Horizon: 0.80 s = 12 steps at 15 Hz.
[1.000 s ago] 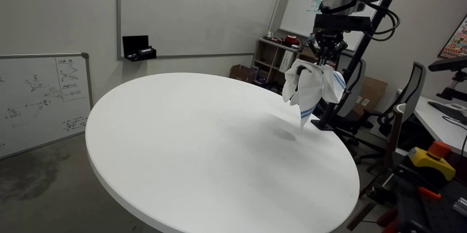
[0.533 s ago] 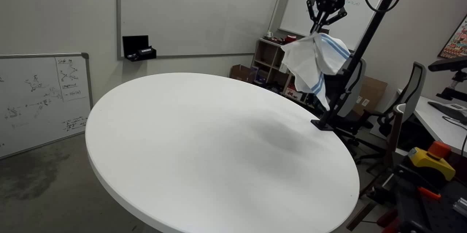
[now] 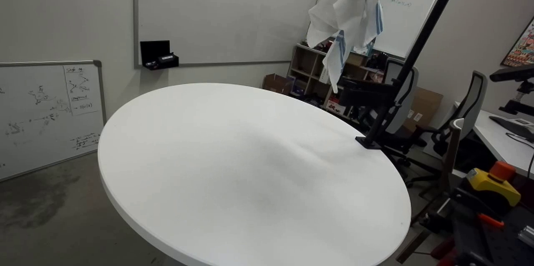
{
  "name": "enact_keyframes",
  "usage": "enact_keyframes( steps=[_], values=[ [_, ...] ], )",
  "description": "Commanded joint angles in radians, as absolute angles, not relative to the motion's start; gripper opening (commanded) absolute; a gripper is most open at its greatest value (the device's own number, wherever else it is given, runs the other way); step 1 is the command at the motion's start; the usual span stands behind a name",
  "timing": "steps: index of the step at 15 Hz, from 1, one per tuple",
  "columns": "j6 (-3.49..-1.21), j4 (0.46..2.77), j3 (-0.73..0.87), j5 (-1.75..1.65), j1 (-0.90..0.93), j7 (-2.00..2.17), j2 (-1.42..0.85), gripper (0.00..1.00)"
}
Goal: Remove the white towel from the black stand
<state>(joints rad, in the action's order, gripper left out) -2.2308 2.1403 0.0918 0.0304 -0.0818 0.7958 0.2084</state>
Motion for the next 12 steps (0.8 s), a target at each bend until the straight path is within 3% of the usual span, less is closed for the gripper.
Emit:
enact_keyframes(
  steps=[1,6,12],
  values=[
    [-2.074,2.202,0.063,0.117,-0.059,0.668,0.298,0.0],
    [-1.9,2.256,0.018,0.068,-0.062,0.586,0.28,0.0],
    [-2.01,2.363,-0.028,-0.041,-0.06,0.569,0.227,0.0]
  ],
)
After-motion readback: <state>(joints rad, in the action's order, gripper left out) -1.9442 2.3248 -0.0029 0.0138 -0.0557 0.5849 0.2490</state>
